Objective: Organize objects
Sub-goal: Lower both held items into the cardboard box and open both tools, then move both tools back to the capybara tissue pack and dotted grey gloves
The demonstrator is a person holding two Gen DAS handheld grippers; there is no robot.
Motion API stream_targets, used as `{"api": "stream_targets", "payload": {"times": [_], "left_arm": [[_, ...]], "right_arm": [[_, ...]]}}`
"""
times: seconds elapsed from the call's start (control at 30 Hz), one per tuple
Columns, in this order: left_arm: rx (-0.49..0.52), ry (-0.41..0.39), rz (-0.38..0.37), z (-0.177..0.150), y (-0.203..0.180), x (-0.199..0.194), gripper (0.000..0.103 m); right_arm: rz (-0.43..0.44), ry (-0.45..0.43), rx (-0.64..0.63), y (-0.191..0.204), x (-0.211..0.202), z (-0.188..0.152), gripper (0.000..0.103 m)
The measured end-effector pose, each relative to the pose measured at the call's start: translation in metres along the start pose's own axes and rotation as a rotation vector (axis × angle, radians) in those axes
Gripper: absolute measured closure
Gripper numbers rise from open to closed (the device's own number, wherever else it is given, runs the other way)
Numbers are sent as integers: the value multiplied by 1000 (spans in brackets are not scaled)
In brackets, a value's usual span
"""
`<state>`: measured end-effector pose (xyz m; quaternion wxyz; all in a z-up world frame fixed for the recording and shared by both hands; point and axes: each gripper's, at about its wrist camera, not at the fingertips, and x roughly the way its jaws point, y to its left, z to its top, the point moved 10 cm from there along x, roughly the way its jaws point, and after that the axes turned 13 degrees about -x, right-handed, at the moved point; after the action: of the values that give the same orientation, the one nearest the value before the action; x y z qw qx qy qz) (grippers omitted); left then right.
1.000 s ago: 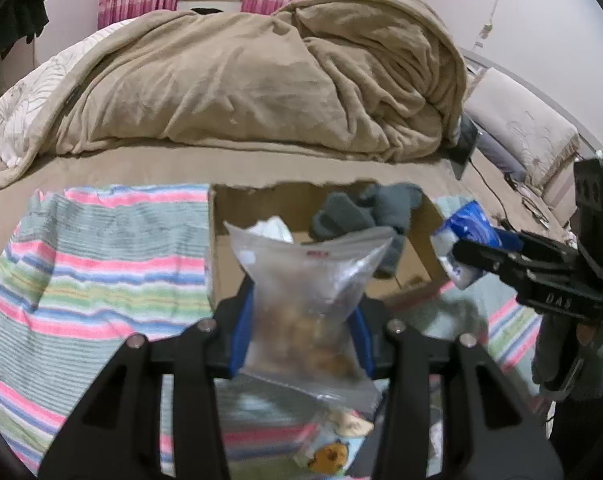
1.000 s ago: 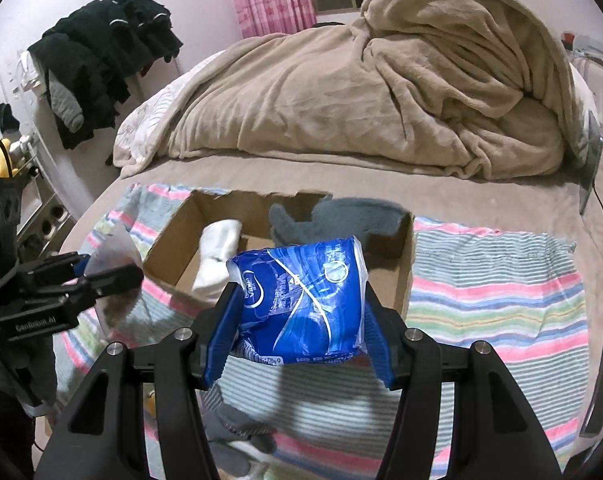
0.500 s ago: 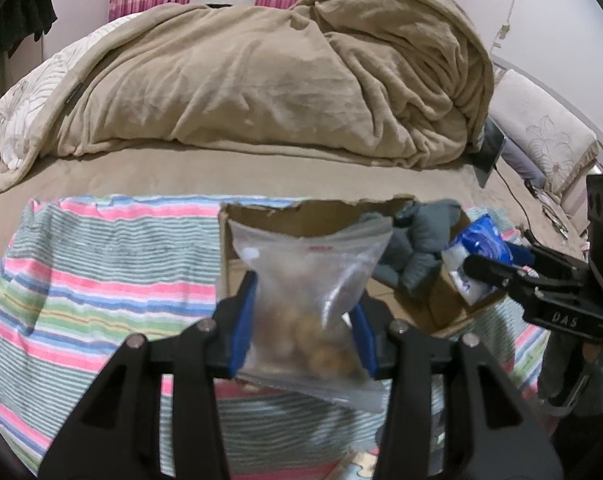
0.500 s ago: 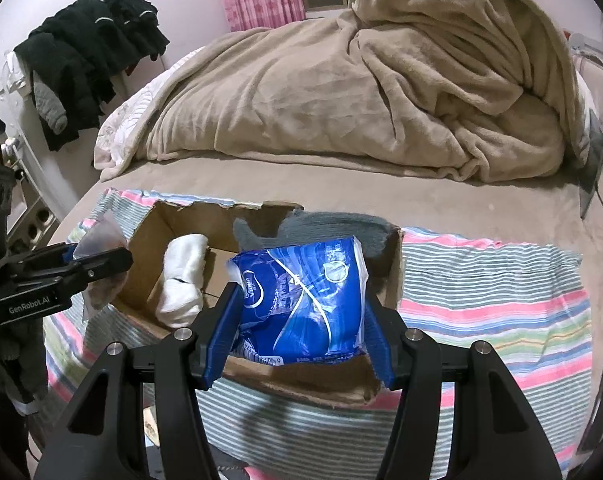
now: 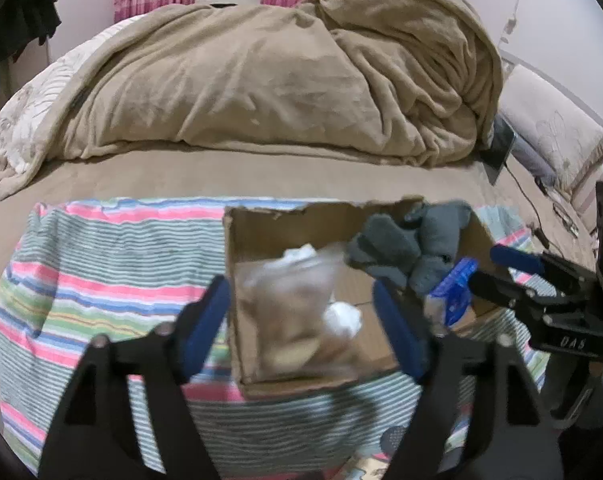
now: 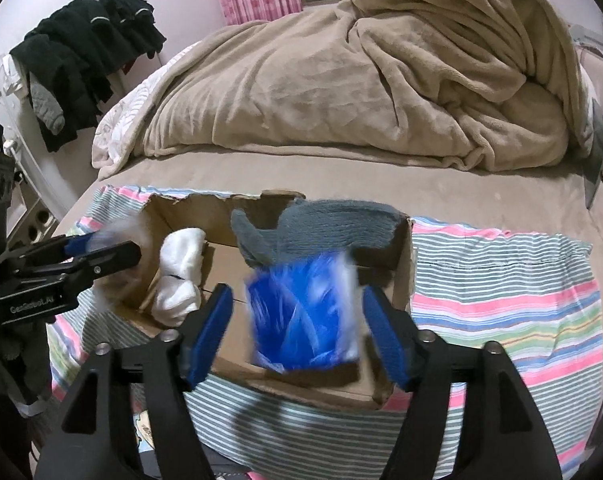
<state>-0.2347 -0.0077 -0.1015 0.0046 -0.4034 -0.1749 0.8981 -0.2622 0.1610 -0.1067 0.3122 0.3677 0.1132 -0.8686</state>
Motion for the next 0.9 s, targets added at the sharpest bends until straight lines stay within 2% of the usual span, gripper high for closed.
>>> {"api": "stream_targets", "payload": {"times": [0.37, 0.9], "left_arm": [[20, -25, -15, -8, -6, -36, 25], [8, -7, -17, -53, 6, -69, 25]], "right_arm": [[-2, -14, -6, 15, -25, -6, 26], [8, 11, -30, 53, -52, -37, 26]]}}
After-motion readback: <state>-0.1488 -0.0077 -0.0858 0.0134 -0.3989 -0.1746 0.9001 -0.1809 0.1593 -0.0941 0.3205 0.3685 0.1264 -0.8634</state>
